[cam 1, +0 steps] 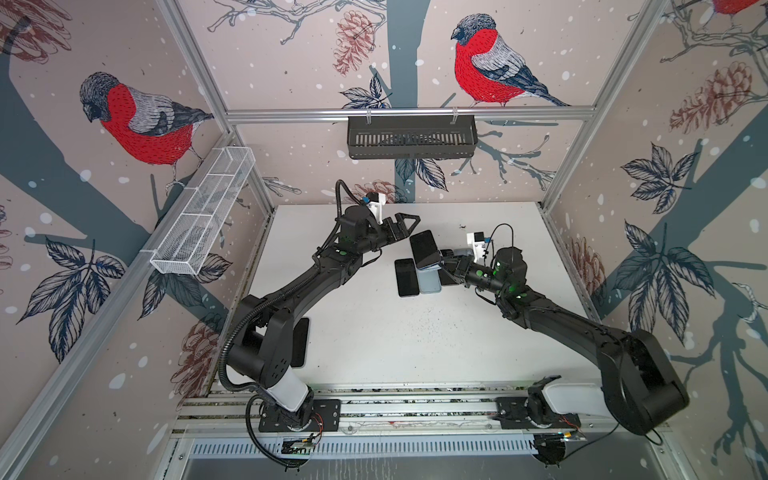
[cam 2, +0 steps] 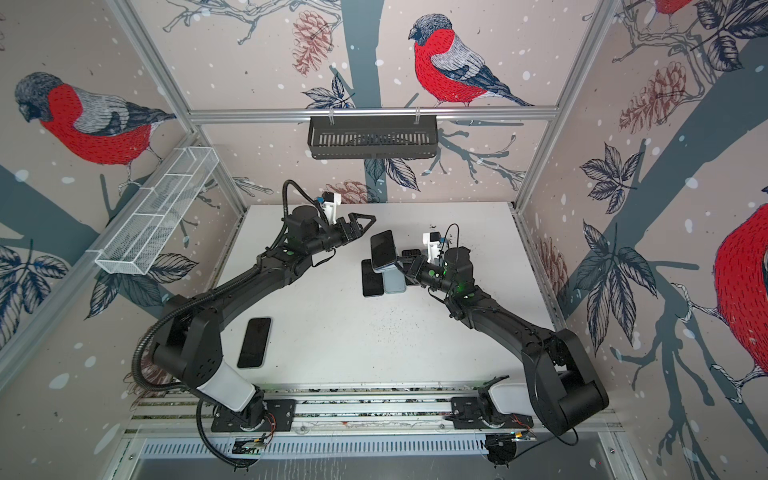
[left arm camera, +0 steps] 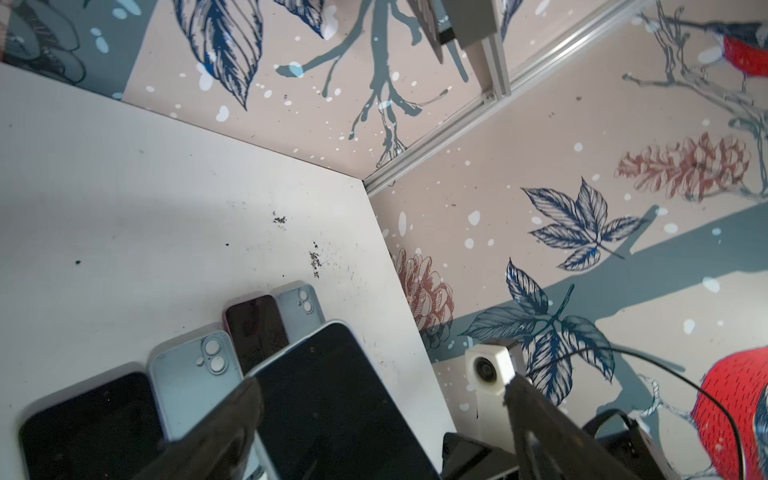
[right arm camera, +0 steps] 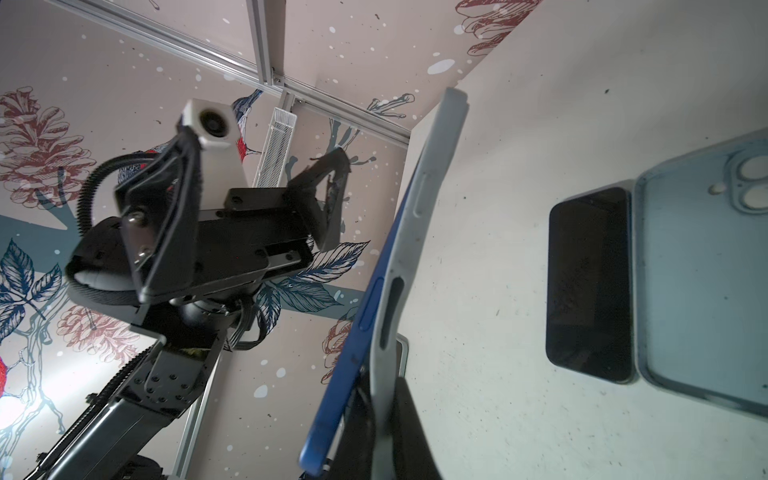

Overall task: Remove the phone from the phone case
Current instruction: 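Lower both grippers toward the table, holding the phone and its case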

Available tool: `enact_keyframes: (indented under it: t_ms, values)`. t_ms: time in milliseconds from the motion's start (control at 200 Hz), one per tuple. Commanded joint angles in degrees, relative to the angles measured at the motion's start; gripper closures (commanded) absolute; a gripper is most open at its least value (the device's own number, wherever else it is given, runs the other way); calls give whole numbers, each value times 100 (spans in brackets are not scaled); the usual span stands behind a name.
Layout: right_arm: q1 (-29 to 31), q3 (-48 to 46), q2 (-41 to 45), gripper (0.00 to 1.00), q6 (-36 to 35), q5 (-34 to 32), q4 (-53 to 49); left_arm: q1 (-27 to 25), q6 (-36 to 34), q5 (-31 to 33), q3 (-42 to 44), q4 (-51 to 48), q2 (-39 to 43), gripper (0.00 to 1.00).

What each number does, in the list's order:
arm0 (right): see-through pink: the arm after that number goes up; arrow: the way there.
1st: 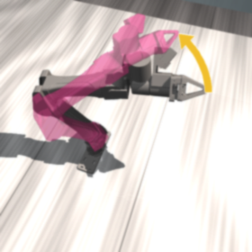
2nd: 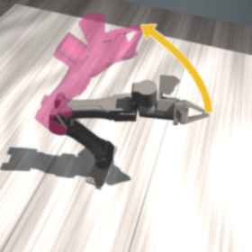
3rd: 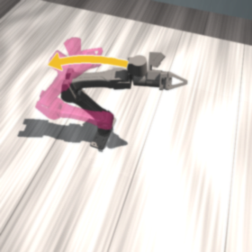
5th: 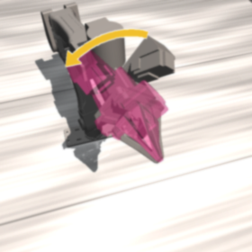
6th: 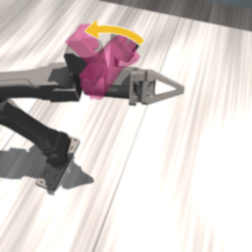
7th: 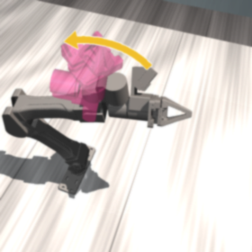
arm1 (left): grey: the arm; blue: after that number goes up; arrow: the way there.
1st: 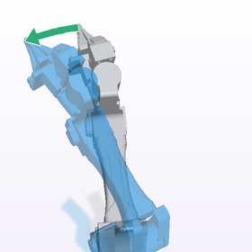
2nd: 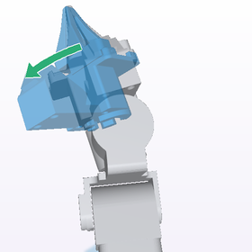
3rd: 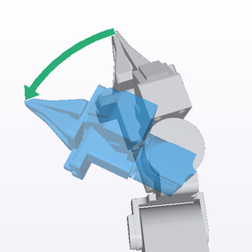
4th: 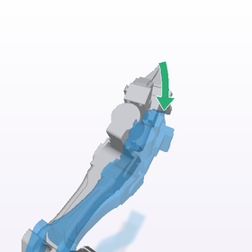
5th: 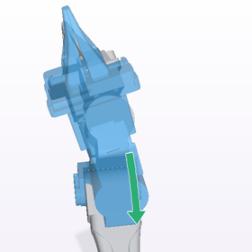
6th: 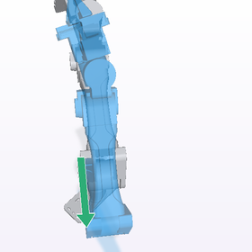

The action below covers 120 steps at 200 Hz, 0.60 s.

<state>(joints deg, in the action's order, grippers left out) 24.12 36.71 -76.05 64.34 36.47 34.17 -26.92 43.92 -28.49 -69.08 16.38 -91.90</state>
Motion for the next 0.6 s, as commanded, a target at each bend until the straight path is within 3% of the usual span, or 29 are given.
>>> enact_keyframes:
  t_ms: [0,155,255,595]
  values:
    - [-48,-5,31,100,-16,41,117,-223,-1556,-79,-345,-928,127,9]
    - [-83,-6,-6,100,32,63,90,-749,-3158,193,-913,-2412,52,10]
    - [-107,-6,-33,100,74,79,50,-1054,-3786,548,-1087,-2978,32,10]
    - [-114,-8,-42,100,162,125,45,-1498,-4424,1263,-1202,-3601,-71,13]
